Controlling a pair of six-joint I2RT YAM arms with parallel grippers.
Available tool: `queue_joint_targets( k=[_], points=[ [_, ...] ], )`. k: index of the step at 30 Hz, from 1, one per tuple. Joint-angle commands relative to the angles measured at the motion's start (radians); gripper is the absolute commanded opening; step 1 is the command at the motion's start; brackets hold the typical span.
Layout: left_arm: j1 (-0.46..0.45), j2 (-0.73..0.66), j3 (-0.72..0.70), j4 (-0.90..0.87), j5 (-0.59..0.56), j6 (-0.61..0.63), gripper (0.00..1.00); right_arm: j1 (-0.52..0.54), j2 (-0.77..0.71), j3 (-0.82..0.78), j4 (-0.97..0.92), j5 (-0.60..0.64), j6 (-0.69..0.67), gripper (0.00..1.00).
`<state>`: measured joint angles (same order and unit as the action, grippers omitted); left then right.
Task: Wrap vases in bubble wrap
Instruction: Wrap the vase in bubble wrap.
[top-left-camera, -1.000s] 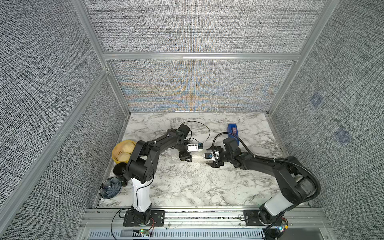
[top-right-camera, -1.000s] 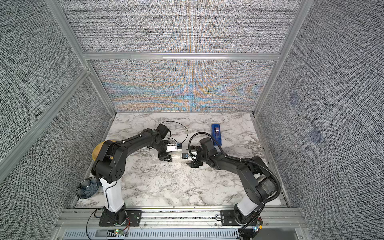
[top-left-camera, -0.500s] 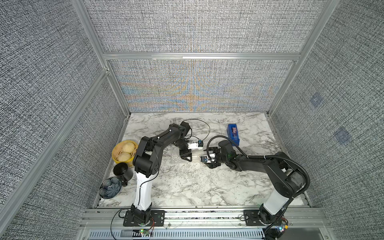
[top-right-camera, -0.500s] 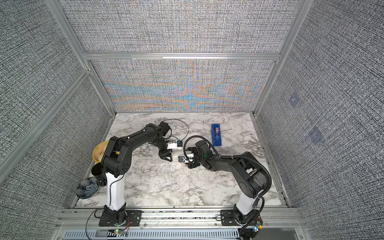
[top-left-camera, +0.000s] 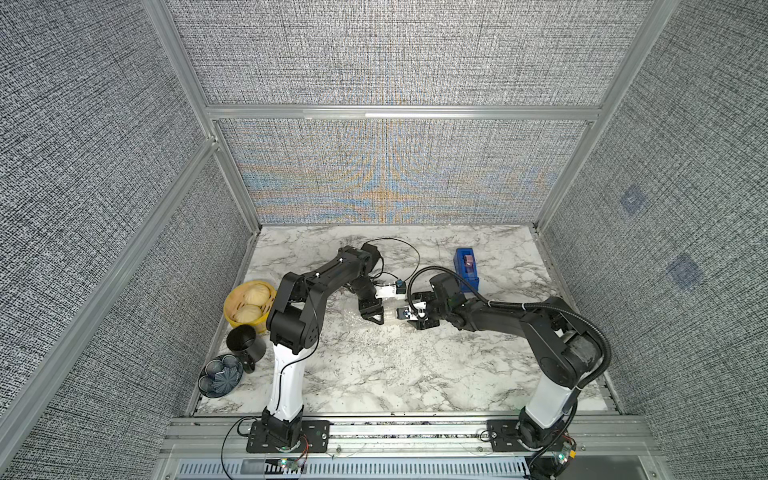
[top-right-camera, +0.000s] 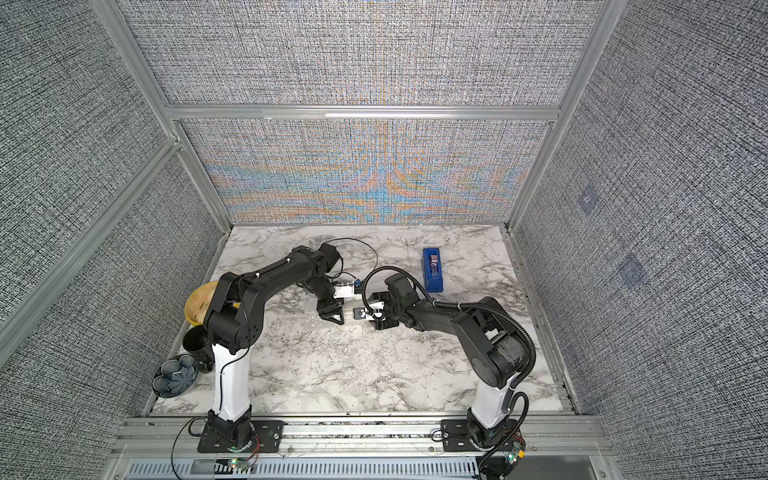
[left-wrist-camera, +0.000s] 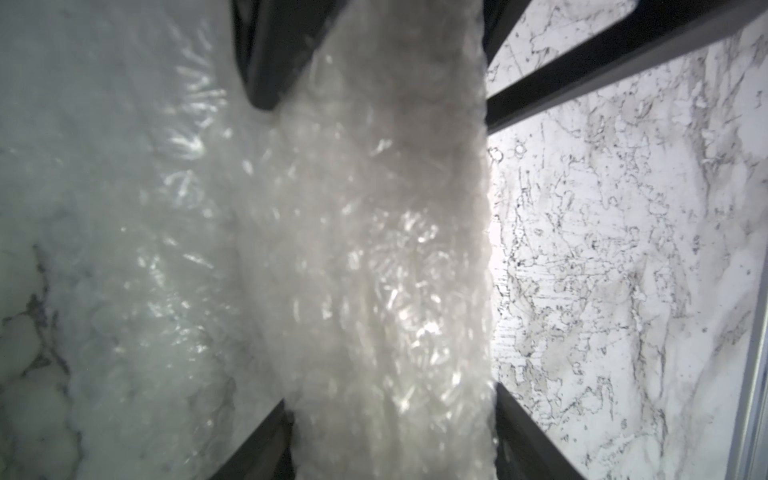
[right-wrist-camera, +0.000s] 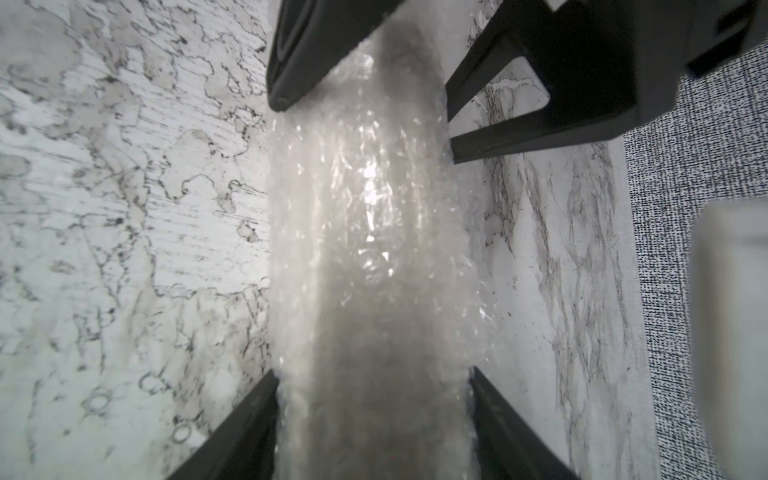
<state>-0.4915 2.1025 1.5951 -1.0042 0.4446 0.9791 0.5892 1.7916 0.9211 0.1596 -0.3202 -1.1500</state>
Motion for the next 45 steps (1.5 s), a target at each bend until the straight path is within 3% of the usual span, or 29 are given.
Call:
queue_joint_targets(
  k=[1,7,8,9,13,20,25,32,45],
  points=[
    [0.005,-0.019,-0.008,-0.023,0.027,-0.005,0.71,0.000,0.014,0.024,-0.109,-0.008,-0.009,0.64],
    [0.043,-0.105,-0.059,0.162,-0.027,-0.147,0.81,-0.002,0.011,0.064,-0.213,-0.031,0.000,0.61],
    [0.058,-0.138,-0.074,0.198,-0.008,-0.170,0.85,-0.002,0.012,0.065,-0.242,-0.035,0.006,0.61],
    [0.070,-0.172,-0.100,0.241,0.009,-0.189,1.00,-0.003,0.013,0.103,-0.272,-0.040,0.011,0.61],
    [0.090,-0.290,-0.206,0.382,0.027,-0.218,1.00,-0.004,0.023,0.165,-0.387,-0.052,0.043,0.60],
    [0.090,-0.468,-0.449,0.592,0.080,-0.150,1.00,-0.021,0.072,0.307,-0.614,-0.121,0.093,0.59],
    [0.058,-0.517,-0.595,0.729,0.013,-0.126,1.00,-0.031,0.139,0.435,-0.792,-0.153,0.101,0.59],
    [-0.025,-0.440,-0.549,0.641,-0.024,-0.076,0.94,-0.048,0.258,0.631,-1.021,-0.201,0.121,0.58],
    [-0.105,-0.435,-0.552,0.665,-0.094,-0.088,0.87,-0.051,0.323,0.727,-1.061,-0.201,0.147,0.59]
  ],
)
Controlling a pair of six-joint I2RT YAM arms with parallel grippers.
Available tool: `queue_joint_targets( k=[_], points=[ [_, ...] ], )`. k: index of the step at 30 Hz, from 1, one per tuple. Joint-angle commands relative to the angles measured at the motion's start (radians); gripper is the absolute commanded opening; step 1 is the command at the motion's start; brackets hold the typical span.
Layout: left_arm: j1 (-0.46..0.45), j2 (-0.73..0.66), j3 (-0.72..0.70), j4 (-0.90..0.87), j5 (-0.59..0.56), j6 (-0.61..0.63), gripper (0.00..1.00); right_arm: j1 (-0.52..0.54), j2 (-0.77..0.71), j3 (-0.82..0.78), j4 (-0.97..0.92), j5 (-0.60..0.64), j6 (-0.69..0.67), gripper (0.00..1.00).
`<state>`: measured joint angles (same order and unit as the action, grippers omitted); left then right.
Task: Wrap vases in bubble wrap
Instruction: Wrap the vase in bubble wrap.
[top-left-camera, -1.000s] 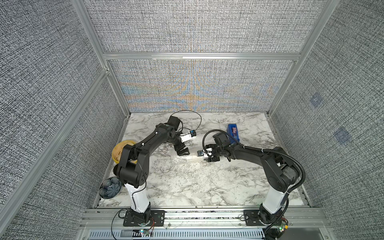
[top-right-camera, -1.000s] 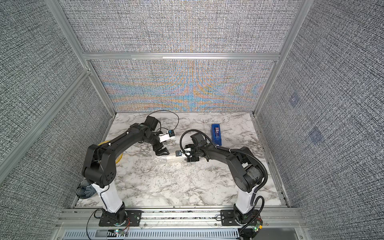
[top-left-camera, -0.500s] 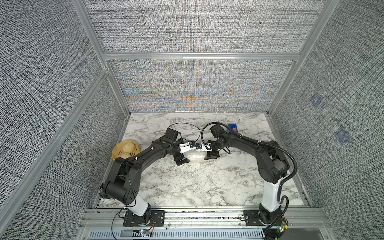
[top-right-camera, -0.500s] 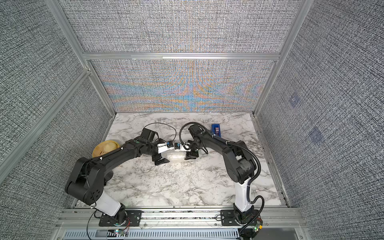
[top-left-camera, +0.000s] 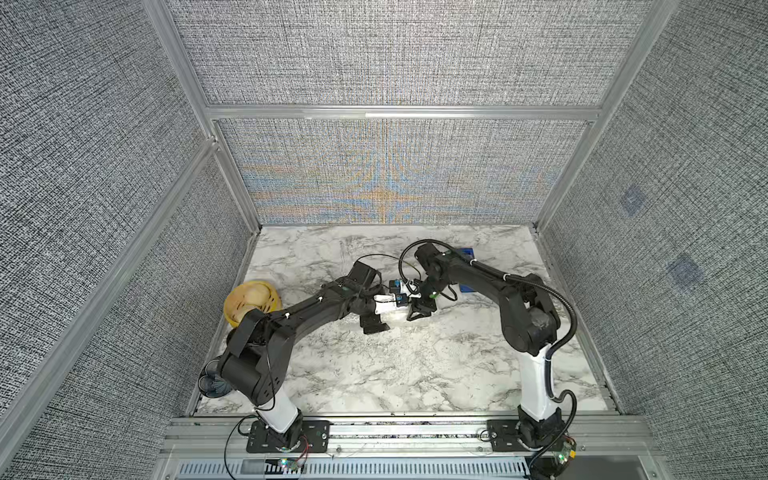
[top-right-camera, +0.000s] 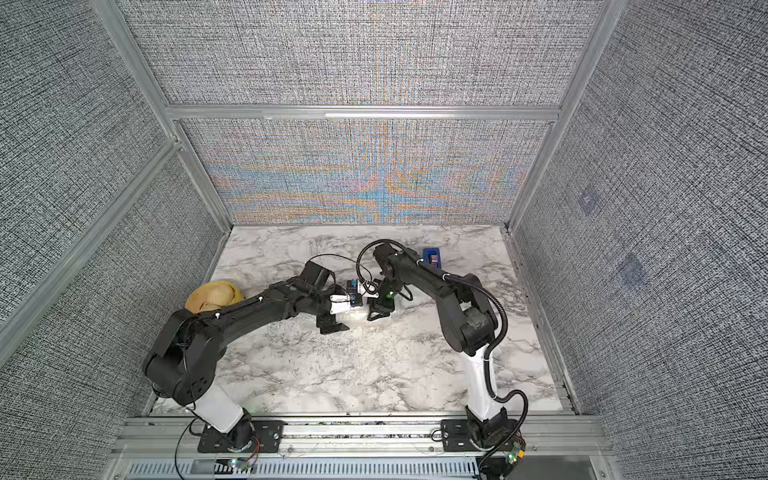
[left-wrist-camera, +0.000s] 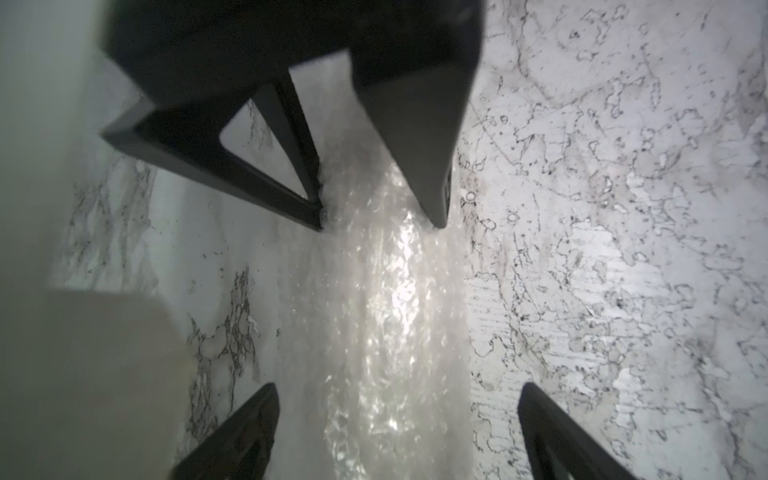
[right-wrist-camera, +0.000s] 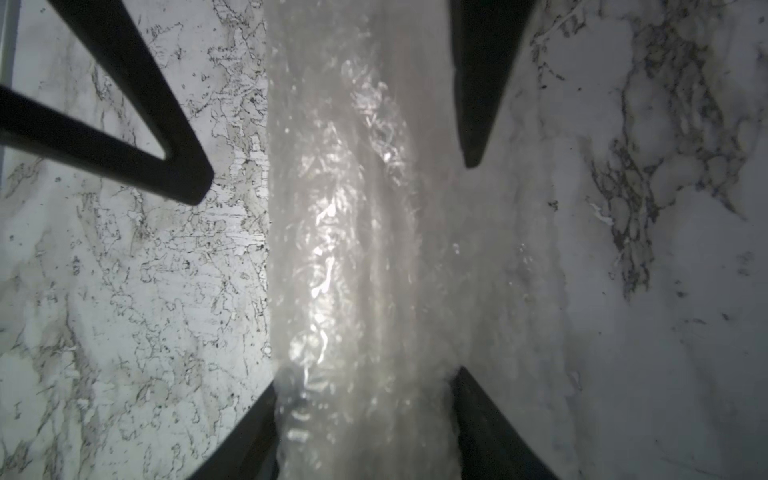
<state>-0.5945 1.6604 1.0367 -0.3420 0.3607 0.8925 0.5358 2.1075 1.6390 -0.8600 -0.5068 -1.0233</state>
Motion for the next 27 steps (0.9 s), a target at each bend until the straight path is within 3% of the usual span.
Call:
queue_joint_targets(
  k=[1,14,21,27],
  points=[
    [-0.002,0.007,0.005,-0.003,-0.015,-0.005,0.86,0.001,0.007,0.010,-0.038,-0.017,0.024,0.59],
    [-0.003,0.048,-0.009,-0.043,-0.073,0.022,0.81,-0.011,0.044,0.070,-0.085,-0.042,0.023,0.61],
    [-0.007,0.087,0.006,-0.071,-0.110,0.032,0.73,-0.016,0.097,0.152,-0.160,-0.052,0.022,0.60],
    [-0.008,0.125,0.036,-0.111,-0.124,0.036,0.66,-0.037,0.077,0.133,-0.105,-0.060,0.061,0.65]
  ],
)
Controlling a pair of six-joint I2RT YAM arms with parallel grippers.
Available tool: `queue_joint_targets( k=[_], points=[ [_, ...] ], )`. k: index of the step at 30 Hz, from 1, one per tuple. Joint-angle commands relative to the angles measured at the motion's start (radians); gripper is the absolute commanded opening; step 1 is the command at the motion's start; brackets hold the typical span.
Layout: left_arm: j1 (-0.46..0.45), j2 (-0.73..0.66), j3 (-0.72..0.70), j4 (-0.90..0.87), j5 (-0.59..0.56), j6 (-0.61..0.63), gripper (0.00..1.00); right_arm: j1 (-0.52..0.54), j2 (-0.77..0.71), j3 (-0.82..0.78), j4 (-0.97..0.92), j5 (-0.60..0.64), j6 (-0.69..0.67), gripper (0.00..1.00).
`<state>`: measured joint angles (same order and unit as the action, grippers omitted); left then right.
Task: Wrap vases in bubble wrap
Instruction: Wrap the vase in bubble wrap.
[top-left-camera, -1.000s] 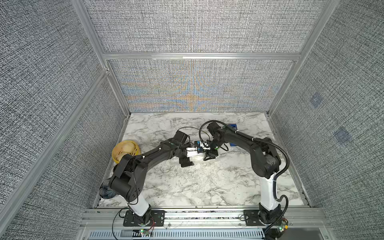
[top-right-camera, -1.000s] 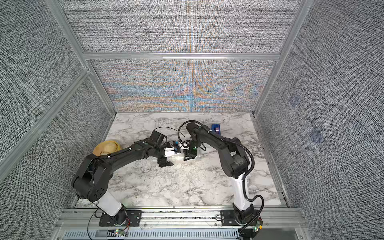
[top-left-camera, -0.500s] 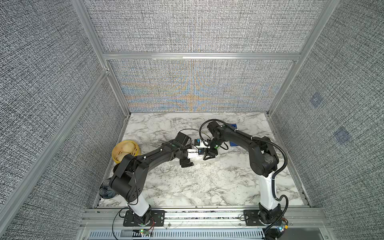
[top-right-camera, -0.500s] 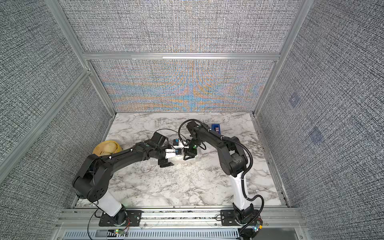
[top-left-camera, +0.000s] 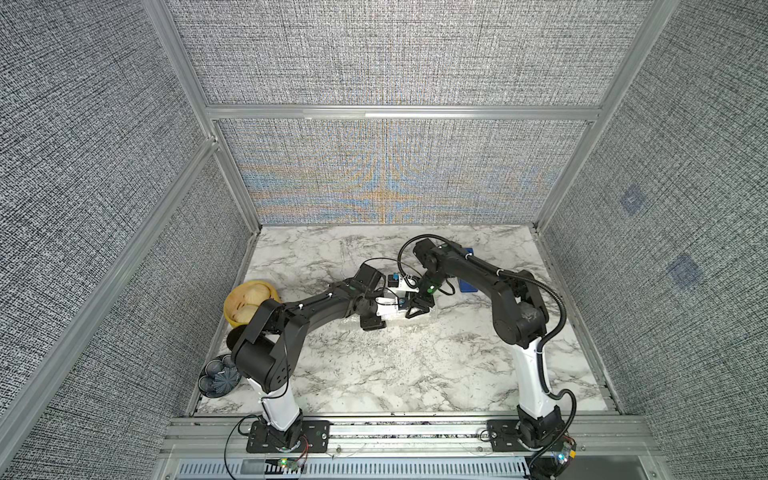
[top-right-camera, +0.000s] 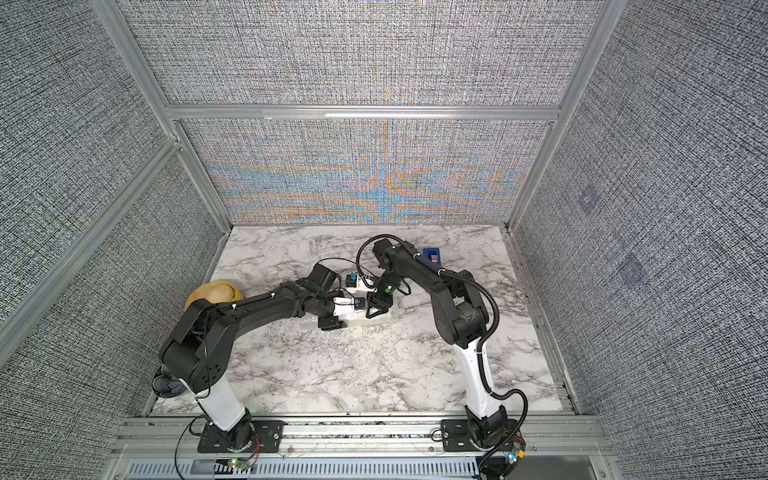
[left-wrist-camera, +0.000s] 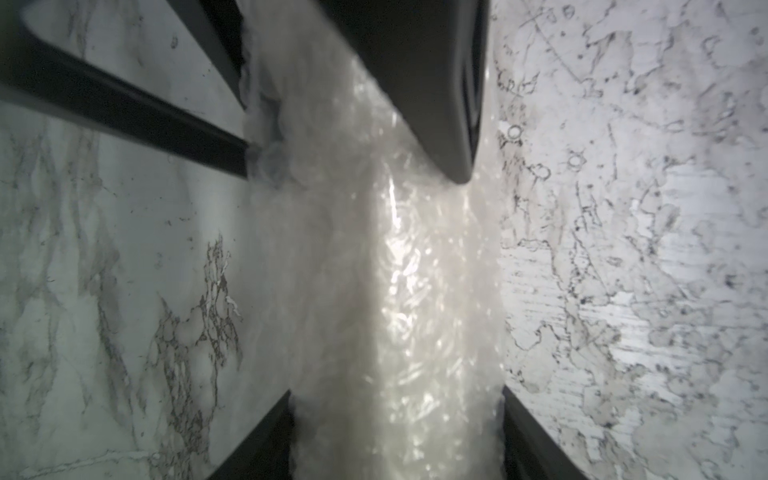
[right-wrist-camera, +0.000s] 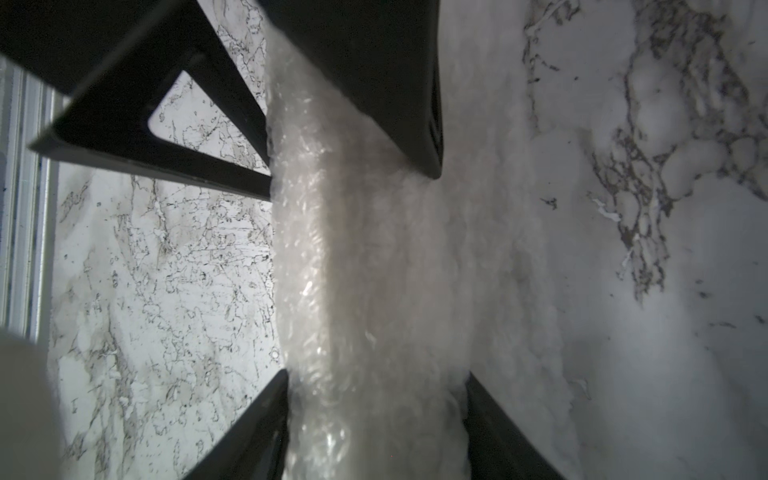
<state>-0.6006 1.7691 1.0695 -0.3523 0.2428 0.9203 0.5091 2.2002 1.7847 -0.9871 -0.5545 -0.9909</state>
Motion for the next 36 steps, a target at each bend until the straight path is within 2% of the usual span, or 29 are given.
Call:
queue_joint_targets(
  k=[1,7,10,13,15,20,24,27,30,33,36],
  points=[
    [-0.002,0.018,0.005,-0.102,-0.004,0.008,0.65,-0.018,-0.033,-0.031,0.064,-0.013,0.058,0.69],
    [0.000,0.042,0.037,-0.142,0.003,0.002,0.61,-0.065,-0.144,-0.114,0.180,-0.123,0.084,0.77],
    [0.005,0.051,0.061,-0.171,0.021,-0.012,0.61,-0.072,-0.216,-0.200,0.262,-0.129,0.072,0.77],
    [0.019,0.070,0.109,-0.233,0.048,-0.024,0.61,-0.084,-0.304,-0.325,0.389,-0.115,0.128,0.77],
    [0.024,0.086,0.147,-0.287,0.052,-0.030,0.60,-0.096,-0.385,-0.431,0.553,-0.060,0.226,0.78],
    [0.040,0.136,0.258,-0.424,0.080,-0.085,0.60,-0.103,-0.558,-0.633,0.801,0.097,0.419,0.77],
    [0.043,0.189,0.359,-0.511,0.103,-0.199,0.60,-0.100,-0.715,-0.765,0.964,0.194,0.626,0.75],
    [0.042,0.212,0.400,-0.535,0.121,-0.286,0.61,-0.098,-0.828,-0.863,1.024,0.237,0.776,0.74],
    [0.042,0.205,0.390,-0.513,0.130,-0.354,0.62,-0.099,-0.912,-0.917,1.002,0.319,0.911,0.72],
    [0.041,0.195,0.360,-0.485,0.135,-0.378,0.62,-0.098,-0.979,-1.010,1.040,0.340,0.980,0.71],
    [0.036,0.173,0.312,-0.435,0.099,-0.373,0.62,-0.100,-0.966,-1.069,1.092,0.390,0.992,0.72]
  ],
)
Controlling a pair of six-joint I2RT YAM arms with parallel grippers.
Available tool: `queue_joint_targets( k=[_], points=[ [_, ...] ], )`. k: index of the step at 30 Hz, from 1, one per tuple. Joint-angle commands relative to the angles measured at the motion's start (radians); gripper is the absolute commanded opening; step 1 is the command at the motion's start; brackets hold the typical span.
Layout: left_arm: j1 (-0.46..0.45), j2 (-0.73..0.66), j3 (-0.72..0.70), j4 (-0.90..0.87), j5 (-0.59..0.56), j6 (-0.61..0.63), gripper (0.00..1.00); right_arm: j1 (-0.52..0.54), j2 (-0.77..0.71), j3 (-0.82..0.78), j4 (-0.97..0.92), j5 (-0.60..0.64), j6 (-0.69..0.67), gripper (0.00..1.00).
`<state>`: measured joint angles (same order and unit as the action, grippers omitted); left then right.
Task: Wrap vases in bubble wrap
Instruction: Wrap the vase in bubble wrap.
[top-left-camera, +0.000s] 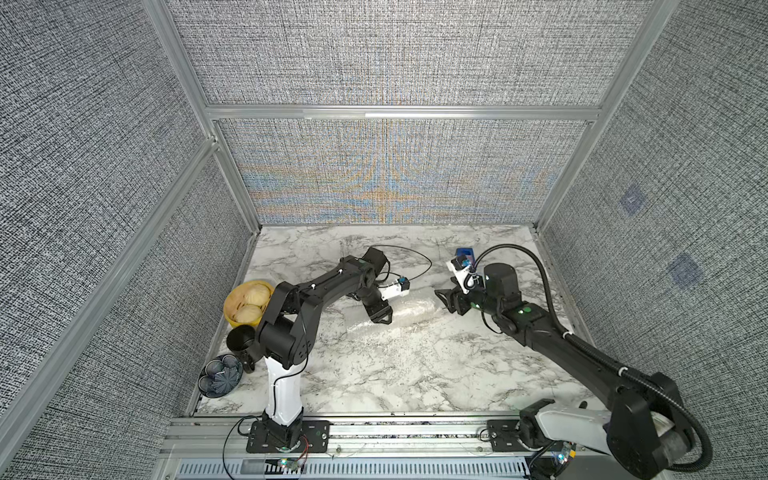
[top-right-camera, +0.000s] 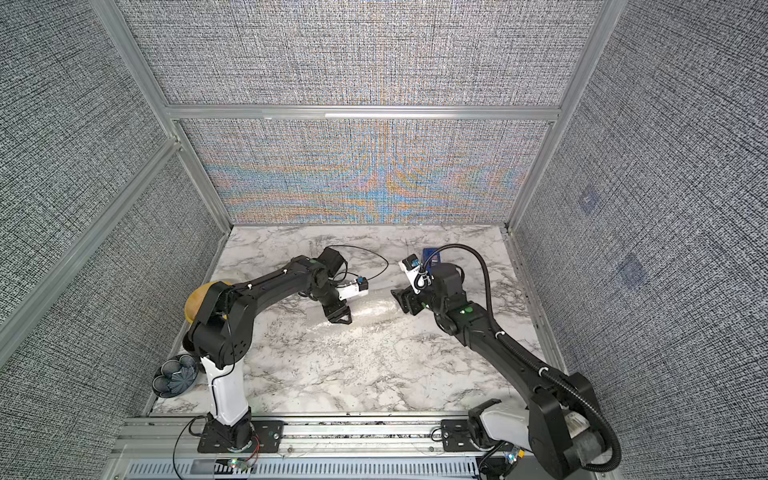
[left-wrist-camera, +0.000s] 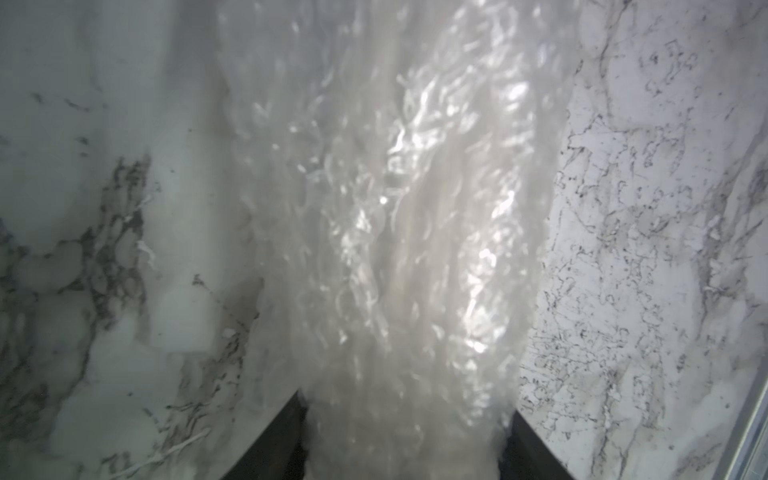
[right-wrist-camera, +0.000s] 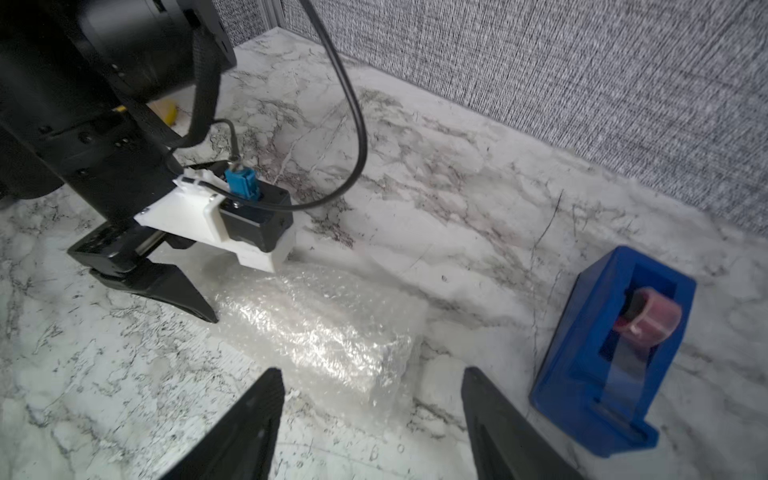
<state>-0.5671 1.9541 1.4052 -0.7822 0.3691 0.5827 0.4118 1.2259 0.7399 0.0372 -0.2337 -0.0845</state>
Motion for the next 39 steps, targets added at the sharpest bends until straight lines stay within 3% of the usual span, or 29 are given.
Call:
queue_joint_targets(
  k=[1,4,8,14,20,24,28,32,39],
  points=[
    [0.000,-0.016,-0.033,0.011,-0.048,-0.036,0.62,-0.003,0.024,-0.012,0.043,0.089,0.080,0.72],
    [-0.010,-0.022,-0.045,0.025,-0.109,-0.060,0.62,-0.009,0.037,0.049,-0.070,0.136,0.103,0.72],
    [-0.020,-0.032,-0.071,0.063,-0.128,-0.152,0.62,-0.011,-0.020,0.072,-0.154,0.104,0.218,0.72],
    [-0.047,-0.045,-0.087,0.065,-0.134,-0.388,0.61,0.030,-0.138,0.021,-0.252,0.086,0.576,0.72],
    [-0.079,-0.036,-0.088,0.075,-0.072,-0.608,0.61,0.131,-0.078,-0.015,-0.221,0.070,0.814,0.72],
    [-0.095,-0.040,-0.108,0.117,-0.046,-0.777,0.60,0.183,0.012,0.010,-0.179,0.076,0.867,0.72],
    [-0.100,-0.087,-0.187,0.252,0.030,-0.957,0.61,0.200,0.121,0.077,-0.191,0.076,0.900,0.71],
    [-0.111,-0.137,-0.266,0.382,0.035,-1.095,0.63,0.202,0.210,0.147,-0.203,0.071,0.904,0.71],
    [-0.137,-0.164,-0.328,0.462,0.008,-1.158,0.62,0.199,0.339,0.229,-0.190,0.041,0.928,0.71]
  ],
)
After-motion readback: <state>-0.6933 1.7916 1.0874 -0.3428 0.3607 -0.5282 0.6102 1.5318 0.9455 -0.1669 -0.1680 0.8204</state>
